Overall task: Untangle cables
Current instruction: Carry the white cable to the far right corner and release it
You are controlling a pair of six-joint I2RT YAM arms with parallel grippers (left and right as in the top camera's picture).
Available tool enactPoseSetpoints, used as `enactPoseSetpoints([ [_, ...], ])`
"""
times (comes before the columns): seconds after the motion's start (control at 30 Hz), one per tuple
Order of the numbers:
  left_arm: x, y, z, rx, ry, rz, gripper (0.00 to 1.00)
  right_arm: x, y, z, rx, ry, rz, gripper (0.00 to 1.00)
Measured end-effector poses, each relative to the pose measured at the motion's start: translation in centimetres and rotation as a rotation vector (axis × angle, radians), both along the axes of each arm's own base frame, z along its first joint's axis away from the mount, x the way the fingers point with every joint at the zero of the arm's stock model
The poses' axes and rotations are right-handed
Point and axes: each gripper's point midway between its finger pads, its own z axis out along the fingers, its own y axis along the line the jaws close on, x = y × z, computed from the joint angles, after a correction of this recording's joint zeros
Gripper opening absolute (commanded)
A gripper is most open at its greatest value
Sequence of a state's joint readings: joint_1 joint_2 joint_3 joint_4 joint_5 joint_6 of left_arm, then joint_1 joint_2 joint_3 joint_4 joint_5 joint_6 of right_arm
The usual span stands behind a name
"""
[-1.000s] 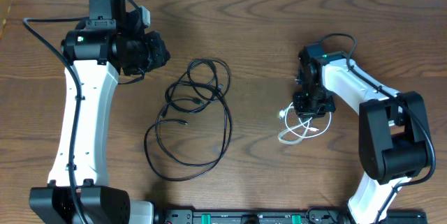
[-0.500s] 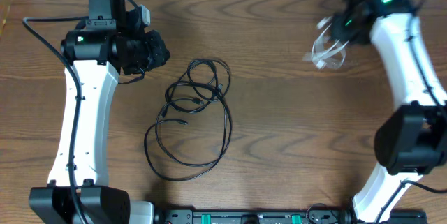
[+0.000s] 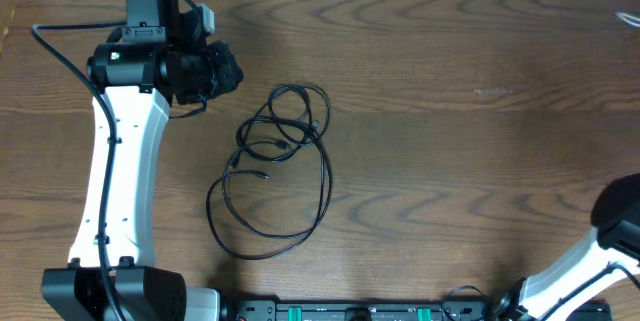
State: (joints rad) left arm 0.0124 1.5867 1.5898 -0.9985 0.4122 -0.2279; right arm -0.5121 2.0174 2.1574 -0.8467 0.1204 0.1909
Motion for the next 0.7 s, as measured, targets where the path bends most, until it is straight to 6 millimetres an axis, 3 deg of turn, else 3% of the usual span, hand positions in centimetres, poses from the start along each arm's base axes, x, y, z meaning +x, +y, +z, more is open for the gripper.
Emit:
enactPoseSetpoints([
  [0.07,0.1,0.0,0.1,0.0,-0.006,0.0,0.17,-0.3,-2.5,-1.5,0.005,0.007,-0.038,0.02],
  [0.17,0.3,0.0,0.2,0.0,-0.015,0.0,0.17,1.0,-5.2,-5.0,0.025,0.002,-0.052,0.02],
  [0.2,0.3,0.0,0.2,0.0,-0.016,0.0,0.17,1.9,-5.5,-6.2,0.03,-0.001,-0.045,0.01],
  [0.3,0.4,0.0,0.2,0.0,-0.02,0.0,0.17,4.5,-5.2,-7.4,0.009,-0.041,-0.016,0.02],
  [0.33,0.5,0.0,0.2,0.0,-0.022,0.0,0.17,5.9,-4.4,-7.0,-0.008,-0.075,0.001,0.02],
  [0.43,0.6,0.0,0.3,0.0,-0.029,0.0,0.17,9.8,-2.4,-3.0,-0.094,-0.242,0.031,0.02],
  [0.6,0.6,0.0,0.3,0.0,-0.03,0.0,0.17,12.8,-0.5,1.7,-0.191,-0.439,0.024,0.02],
  [0.7,0.6,0.0,0.3,0.0,-0.03,0.0,0.17,13.5,-1.5,0.4,-0.201,-0.447,-0.003,0.01],
])
